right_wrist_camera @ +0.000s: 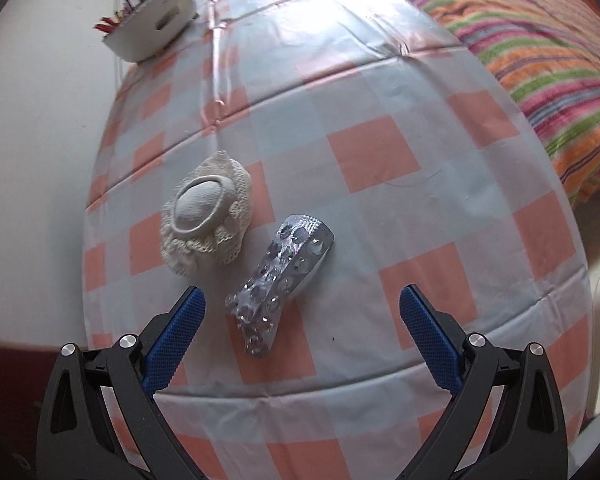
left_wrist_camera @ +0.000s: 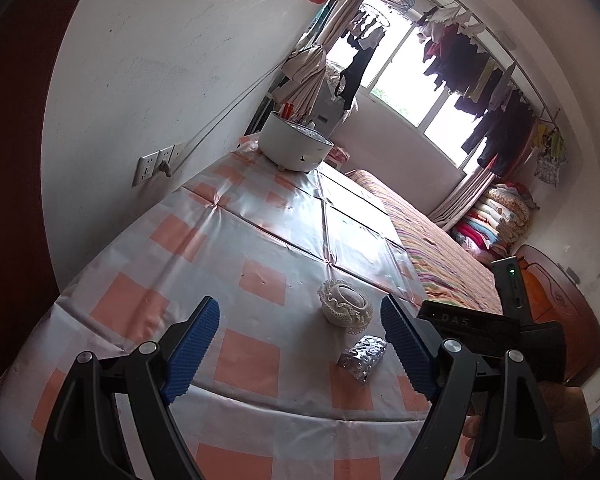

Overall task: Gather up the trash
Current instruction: 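Lower the right gripper onto the clear blister pack, then close the right gripper on the blister pack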

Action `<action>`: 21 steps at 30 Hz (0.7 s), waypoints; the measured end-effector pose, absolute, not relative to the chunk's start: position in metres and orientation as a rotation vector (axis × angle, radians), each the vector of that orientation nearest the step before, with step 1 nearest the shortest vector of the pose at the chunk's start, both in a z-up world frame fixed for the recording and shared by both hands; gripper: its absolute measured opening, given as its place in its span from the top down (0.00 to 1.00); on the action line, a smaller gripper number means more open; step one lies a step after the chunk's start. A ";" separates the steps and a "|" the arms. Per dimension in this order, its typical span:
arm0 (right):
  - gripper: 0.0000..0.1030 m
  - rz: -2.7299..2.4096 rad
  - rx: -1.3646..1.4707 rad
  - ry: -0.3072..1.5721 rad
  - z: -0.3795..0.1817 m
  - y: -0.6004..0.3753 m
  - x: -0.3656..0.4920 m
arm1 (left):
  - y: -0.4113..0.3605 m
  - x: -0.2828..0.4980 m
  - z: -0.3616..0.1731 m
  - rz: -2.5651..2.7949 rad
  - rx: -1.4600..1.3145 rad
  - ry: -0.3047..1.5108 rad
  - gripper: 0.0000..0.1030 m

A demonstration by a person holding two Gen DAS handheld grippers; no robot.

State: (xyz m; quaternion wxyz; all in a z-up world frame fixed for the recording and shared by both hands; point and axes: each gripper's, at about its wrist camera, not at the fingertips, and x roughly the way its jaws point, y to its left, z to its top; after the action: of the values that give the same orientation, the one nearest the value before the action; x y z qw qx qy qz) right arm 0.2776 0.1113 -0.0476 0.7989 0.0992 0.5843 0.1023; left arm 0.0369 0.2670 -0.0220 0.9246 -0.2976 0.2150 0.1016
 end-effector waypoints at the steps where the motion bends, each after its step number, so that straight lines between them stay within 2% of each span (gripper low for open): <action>1: 0.10 0.194 0.212 1.264 -0.052 0.114 0.282 | 0.270 0.038 -0.023 0.210 -0.615 0.443 0.22; 3: 0.26 0.173 0.180 1.285 -0.058 0.120 0.290 | 0.275 0.039 -0.024 0.218 -0.628 0.446 0.22; 5: 0.33 0.176 0.182 1.310 -0.064 0.125 0.294 | 0.281 0.041 -0.027 0.229 -0.643 0.452 0.22; 14: 0.33 0.118 0.197 1.332 -0.074 0.134 0.303 | 0.298 0.044 -0.036 0.247 -0.694 0.468 0.22; 17: 0.39 0.119 0.154 1.311 -0.074 0.146 0.300 | 0.299 0.044 -0.037 0.245 -0.706 0.469 0.22; 21: 0.62 0.155 0.096 1.276 -0.067 0.154 0.288 | 0.298 0.046 -0.037 0.242 -0.705 0.477 0.22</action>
State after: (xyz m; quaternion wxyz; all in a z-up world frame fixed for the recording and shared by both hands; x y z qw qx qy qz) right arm 0.2877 0.1542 -0.0671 0.7993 0.0448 0.5948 0.0723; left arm 0.0459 0.2976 -0.0372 0.9036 -0.3413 0.2309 0.1169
